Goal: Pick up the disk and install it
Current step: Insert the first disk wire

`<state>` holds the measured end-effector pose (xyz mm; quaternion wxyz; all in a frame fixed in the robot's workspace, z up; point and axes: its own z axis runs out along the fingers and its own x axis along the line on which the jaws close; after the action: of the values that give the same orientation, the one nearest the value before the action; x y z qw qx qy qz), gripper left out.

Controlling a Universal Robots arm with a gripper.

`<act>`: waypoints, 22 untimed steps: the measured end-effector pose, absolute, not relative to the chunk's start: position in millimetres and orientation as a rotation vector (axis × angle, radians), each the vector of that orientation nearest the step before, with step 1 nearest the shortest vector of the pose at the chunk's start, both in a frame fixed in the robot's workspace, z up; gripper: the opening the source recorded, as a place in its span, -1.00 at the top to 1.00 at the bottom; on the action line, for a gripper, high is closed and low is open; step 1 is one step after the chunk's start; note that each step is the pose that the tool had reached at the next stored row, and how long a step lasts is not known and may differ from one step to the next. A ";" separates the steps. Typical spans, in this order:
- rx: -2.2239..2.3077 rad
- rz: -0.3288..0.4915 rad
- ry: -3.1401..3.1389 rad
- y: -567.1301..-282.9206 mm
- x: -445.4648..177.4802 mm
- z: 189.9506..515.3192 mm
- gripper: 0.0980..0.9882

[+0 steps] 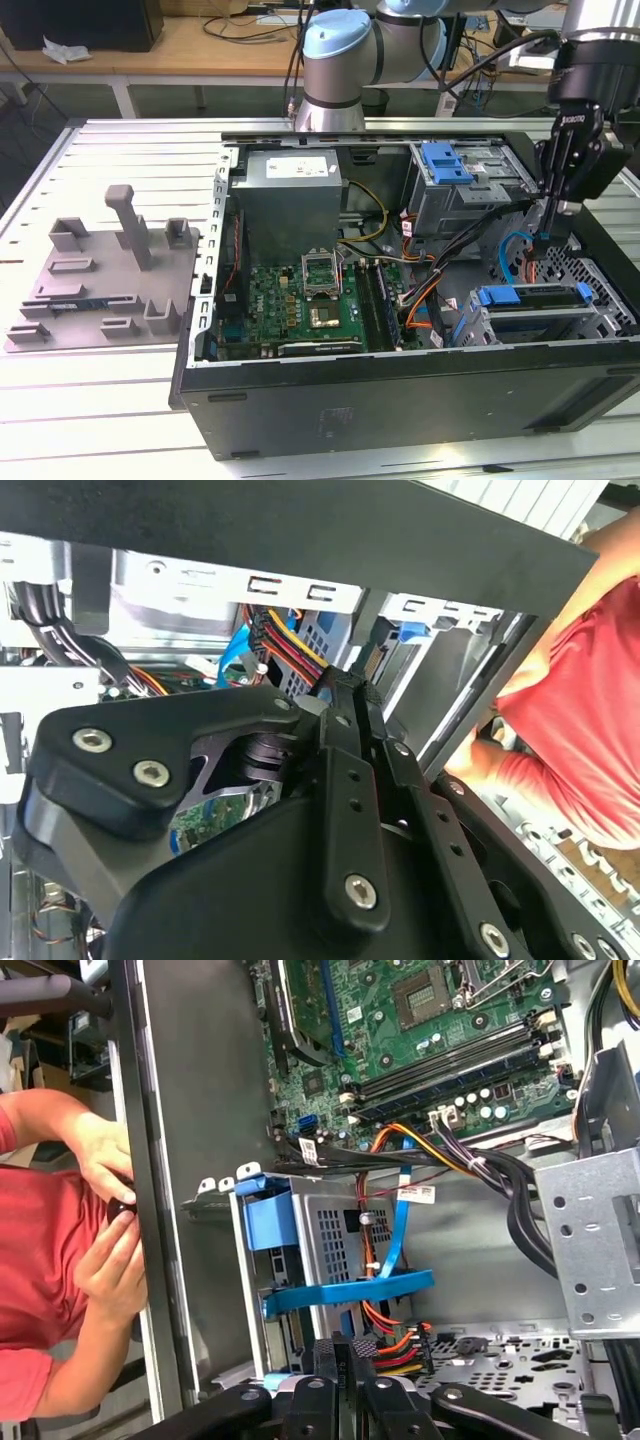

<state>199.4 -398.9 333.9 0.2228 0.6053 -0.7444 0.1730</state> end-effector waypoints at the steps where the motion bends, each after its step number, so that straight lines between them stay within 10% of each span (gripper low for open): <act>1: 1.674 0.474 -2.059 -400.7 198.8 334.2 0.84; 22: 1.736 0.385 -2.128 -445.7 189.4 336.7 0.84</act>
<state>189.4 -445.7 336.7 0.1835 0.6154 -0.7544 0.1364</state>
